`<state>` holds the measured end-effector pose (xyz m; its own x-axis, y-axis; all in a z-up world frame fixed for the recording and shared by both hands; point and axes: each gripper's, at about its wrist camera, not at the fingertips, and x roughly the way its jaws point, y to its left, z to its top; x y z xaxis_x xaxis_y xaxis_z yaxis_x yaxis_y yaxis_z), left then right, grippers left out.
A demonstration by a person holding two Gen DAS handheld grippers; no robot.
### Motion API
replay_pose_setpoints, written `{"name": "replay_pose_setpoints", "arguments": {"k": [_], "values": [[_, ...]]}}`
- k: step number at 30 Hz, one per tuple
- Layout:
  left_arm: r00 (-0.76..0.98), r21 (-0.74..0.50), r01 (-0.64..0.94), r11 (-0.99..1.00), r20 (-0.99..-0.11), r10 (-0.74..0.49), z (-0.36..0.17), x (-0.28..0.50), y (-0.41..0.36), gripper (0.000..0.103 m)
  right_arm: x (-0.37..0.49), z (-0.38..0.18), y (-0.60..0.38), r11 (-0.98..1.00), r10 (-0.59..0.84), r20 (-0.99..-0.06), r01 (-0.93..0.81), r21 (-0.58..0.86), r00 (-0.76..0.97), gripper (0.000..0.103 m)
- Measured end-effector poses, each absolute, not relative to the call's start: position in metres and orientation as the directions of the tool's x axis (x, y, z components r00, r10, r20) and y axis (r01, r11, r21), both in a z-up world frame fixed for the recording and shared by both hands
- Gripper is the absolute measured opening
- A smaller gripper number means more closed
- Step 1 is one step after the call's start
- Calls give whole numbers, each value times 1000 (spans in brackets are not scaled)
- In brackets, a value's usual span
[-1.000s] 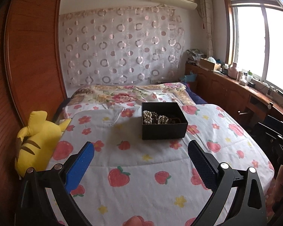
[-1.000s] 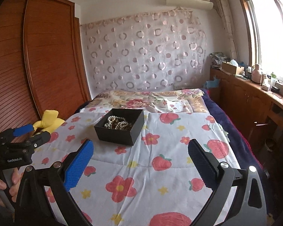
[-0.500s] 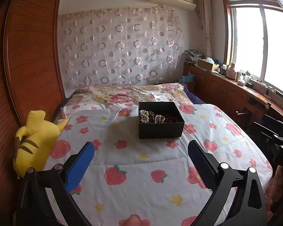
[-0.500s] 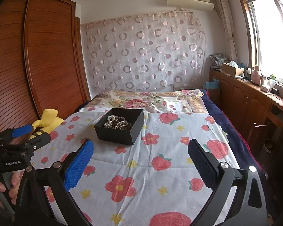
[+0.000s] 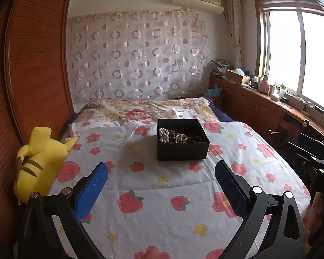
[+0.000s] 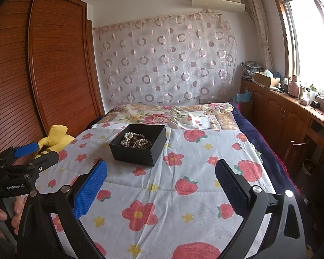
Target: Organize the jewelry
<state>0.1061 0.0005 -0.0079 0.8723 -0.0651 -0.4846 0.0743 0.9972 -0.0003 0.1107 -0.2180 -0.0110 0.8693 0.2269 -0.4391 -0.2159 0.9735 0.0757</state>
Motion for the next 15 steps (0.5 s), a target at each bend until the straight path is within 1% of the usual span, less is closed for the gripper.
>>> {"name": "replay_pose_setpoints", "arguments": {"k": [15], "values": [[871,-2,74,997,-486,-66,-8,105,1,96,111,-13,-215,973,230,-440,-218,77,868,101]]}}
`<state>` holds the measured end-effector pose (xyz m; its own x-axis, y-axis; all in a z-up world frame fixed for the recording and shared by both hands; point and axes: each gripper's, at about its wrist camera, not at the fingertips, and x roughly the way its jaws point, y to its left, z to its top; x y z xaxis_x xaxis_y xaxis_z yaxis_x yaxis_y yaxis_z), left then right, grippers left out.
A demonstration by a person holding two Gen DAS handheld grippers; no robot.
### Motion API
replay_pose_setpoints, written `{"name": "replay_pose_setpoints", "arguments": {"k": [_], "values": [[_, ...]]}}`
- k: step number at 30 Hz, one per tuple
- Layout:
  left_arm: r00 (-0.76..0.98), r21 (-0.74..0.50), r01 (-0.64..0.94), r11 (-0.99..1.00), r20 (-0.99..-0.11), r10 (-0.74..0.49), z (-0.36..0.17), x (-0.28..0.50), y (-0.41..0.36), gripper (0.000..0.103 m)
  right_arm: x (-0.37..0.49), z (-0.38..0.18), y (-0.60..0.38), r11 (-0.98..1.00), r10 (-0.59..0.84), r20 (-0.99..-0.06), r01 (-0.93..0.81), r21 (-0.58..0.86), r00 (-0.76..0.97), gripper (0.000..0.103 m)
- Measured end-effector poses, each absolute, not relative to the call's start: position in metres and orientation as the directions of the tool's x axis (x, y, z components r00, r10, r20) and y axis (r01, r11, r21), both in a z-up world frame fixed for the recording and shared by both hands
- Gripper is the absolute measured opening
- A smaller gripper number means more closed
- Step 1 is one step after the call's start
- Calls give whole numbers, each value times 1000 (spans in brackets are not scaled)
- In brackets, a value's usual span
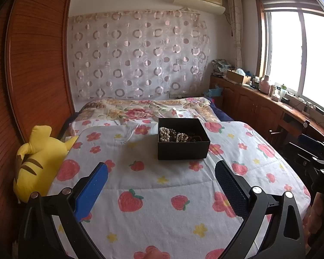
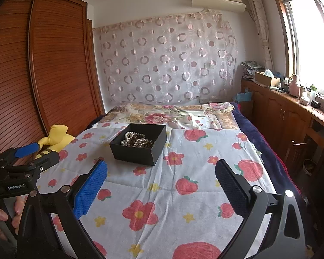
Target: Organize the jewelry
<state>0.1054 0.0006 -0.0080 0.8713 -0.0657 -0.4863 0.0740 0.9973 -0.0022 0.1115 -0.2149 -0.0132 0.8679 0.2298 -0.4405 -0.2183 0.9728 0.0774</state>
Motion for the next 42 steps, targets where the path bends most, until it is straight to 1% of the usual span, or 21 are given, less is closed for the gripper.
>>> {"name": "replay_pose_setpoints", "arguments": {"k": [29,42], "values": [[865,-9,76,997,-496,-70,-10,106,1,96,109,-15,-212,972,231,-444,-221,76,866,101],[871,-6,73,997,-487,-67,-8,106,0,96,109,-14,-213,973,231,-440,-220,77,868,101]]}}
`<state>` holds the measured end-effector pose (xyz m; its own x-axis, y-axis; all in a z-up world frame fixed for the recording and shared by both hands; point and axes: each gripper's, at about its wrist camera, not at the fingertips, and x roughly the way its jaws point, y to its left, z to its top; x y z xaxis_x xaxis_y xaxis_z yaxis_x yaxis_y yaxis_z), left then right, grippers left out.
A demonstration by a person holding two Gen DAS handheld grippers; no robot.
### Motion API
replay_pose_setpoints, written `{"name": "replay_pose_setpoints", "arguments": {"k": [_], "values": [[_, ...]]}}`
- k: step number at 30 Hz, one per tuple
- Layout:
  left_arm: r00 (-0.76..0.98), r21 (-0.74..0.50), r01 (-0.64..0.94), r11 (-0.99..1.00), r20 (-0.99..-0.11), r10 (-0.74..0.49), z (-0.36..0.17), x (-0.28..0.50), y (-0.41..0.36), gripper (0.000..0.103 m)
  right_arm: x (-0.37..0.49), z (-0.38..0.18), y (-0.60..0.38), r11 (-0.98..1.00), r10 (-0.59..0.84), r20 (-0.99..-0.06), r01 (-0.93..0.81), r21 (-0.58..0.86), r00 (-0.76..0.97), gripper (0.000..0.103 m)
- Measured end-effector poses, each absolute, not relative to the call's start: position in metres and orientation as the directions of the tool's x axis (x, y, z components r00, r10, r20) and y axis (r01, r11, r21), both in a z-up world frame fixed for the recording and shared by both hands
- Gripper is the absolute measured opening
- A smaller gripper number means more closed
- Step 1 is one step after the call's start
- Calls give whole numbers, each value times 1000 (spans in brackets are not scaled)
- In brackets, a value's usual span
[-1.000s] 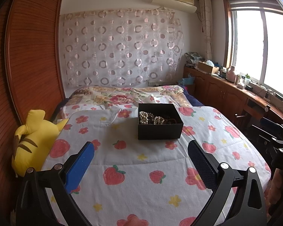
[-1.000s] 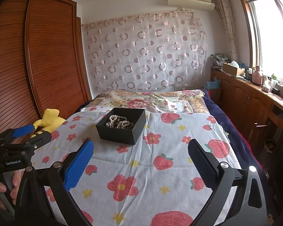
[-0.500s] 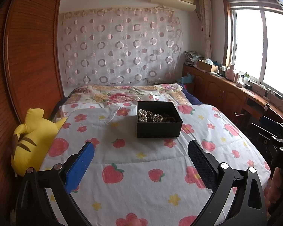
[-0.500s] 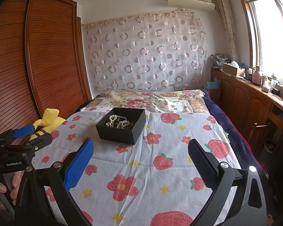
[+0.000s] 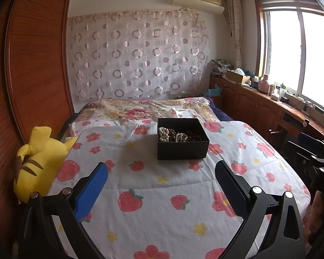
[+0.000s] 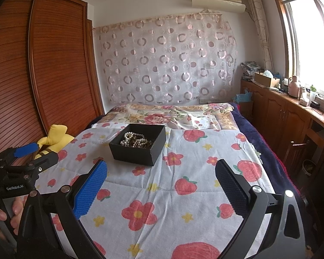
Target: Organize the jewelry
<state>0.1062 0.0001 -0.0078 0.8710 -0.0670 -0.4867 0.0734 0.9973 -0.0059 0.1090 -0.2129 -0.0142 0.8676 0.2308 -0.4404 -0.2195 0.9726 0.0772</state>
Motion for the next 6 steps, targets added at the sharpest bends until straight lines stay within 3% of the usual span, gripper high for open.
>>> {"name": "replay_pose_setpoints", "arguments": {"k": [6], "values": [[870,-6,81,997,-488,-74,-8,105,-1,96,109,-14,-213,972,231,-440,-221,76,868,101]]}}
